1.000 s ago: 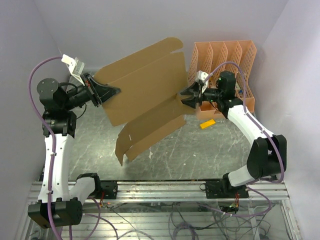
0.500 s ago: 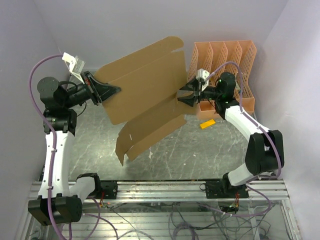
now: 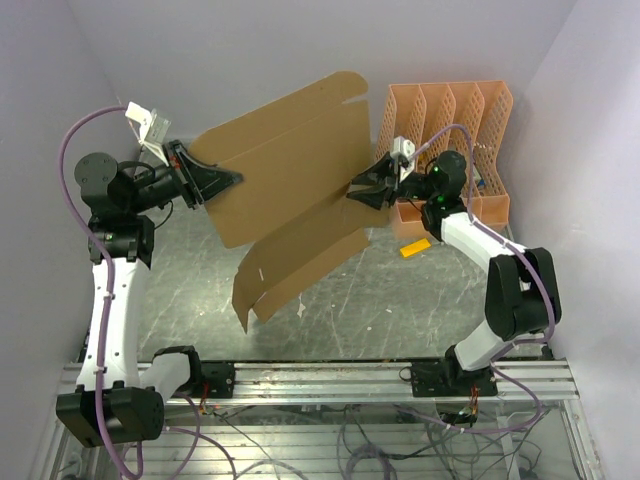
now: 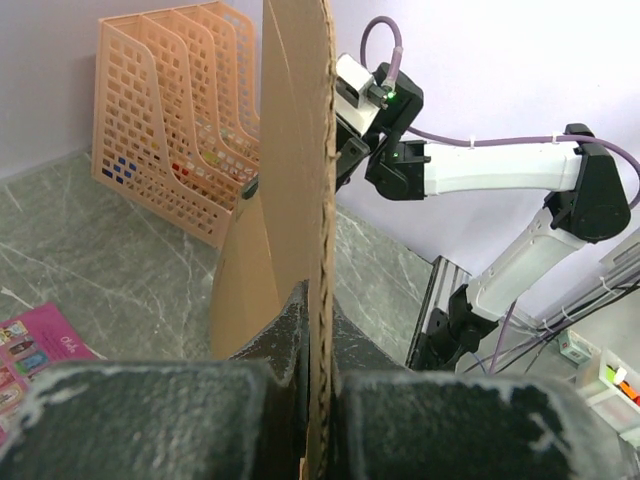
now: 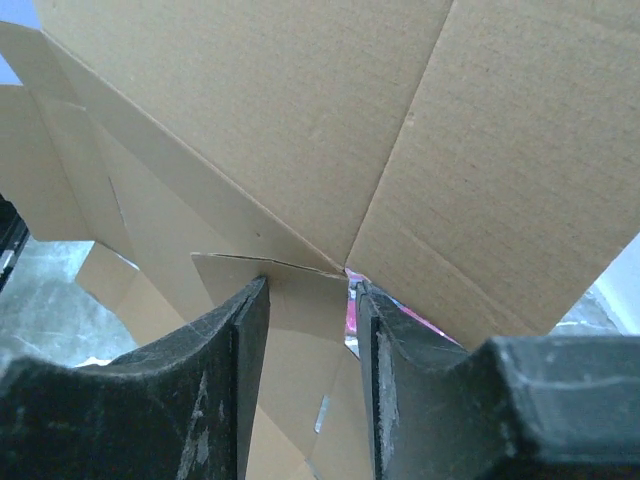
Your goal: Fold the paper box
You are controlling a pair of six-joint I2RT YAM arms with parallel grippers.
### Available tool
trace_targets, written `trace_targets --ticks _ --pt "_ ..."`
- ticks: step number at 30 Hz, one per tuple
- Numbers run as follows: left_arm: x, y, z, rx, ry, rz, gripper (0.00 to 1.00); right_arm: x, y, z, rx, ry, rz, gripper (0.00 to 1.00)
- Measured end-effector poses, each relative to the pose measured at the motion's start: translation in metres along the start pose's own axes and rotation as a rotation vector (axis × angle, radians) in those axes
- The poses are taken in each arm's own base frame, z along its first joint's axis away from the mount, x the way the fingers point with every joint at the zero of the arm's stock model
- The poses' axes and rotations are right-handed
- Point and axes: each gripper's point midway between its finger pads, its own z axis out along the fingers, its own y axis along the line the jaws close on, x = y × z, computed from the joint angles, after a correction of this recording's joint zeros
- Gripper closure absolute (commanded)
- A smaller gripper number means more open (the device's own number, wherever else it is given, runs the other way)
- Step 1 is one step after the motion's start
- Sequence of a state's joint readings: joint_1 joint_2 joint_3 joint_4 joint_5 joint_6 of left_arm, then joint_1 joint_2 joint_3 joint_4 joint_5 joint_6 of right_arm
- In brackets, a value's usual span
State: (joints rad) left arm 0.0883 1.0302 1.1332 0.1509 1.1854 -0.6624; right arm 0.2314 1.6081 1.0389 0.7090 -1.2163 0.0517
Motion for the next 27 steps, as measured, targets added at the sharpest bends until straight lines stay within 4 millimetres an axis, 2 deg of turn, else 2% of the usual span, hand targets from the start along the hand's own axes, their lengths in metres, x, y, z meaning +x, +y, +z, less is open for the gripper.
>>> trace_targets --ticks 8,15,18,21,24,27 --pt "0.002 -0.002 0.000 0.019 0.010 -0.006 0.93 0.004 0.001 0.000 -0.005 -0.023 0.018 1.00" --pt "0.006 0.002 0.000 0.012 0.023 0.006 0.93 0.010 0.002 -0.003 -0.005 -0.017 0.023 1.00" --pt "0.009 0.004 -0.001 0.007 0.029 0.003 0.93 0.016 0.005 -0.003 -0.011 -0.006 0.034 0.71" --pt "0.011 0.007 -0.001 -0.005 0.033 0.004 0.93 0.020 0.006 -0.005 -0.003 0.015 0.038 0.50" --pt "0.011 0.012 -0.001 -0.032 0.037 0.021 0.93 0.020 0.003 -0.012 0.033 0.062 0.010 0.41" --pt "0.012 0.015 -0.003 -0.066 0.043 0.052 0.93 0.011 -0.003 -0.040 0.105 0.114 -0.027 0.35"
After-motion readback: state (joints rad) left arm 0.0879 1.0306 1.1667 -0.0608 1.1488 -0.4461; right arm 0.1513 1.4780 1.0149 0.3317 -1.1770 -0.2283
